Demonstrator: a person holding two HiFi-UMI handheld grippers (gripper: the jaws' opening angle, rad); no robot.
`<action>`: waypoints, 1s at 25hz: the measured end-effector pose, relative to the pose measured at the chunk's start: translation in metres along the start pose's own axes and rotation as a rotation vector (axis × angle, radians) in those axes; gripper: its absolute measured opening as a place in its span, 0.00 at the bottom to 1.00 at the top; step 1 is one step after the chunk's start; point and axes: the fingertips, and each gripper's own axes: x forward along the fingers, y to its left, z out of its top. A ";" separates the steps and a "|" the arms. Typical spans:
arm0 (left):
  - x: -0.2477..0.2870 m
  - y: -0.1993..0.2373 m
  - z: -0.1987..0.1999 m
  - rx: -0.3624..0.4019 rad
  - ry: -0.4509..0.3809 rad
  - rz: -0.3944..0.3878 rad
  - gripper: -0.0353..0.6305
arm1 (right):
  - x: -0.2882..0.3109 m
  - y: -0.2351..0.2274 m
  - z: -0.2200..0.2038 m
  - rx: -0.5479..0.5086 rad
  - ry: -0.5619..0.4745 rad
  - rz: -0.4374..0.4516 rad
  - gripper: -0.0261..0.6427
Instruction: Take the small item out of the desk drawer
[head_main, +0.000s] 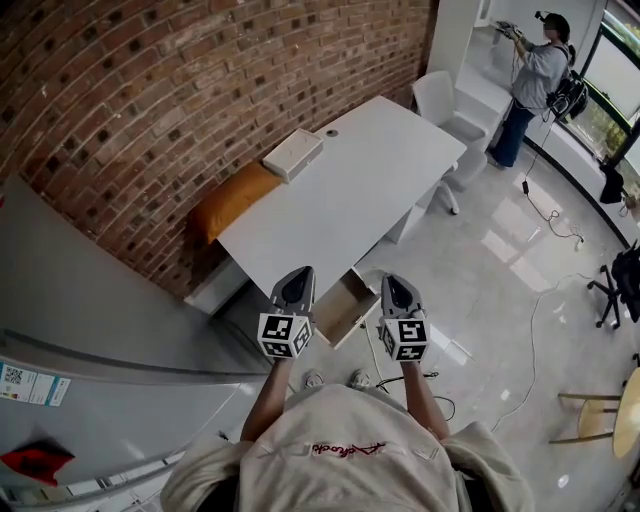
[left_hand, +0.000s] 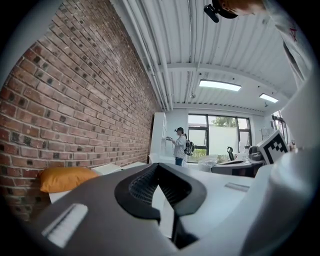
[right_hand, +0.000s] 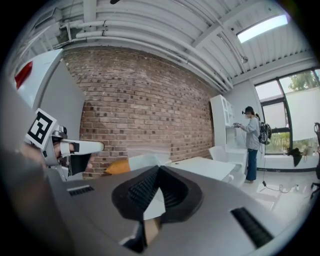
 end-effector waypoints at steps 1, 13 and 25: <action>0.000 0.001 0.002 0.003 -0.002 -0.004 0.06 | 0.000 -0.001 0.003 -0.001 -0.005 -0.006 0.06; 0.014 0.017 0.036 0.053 -0.051 -0.011 0.06 | 0.019 -0.006 0.039 -0.017 -0.078 -0.029 0.06; 0.020 0.034 0.045 0.049 -0.079 0.019 0.06 | 0.036 -0.007 0.048 -0.026 -0.094 -0.022 0.06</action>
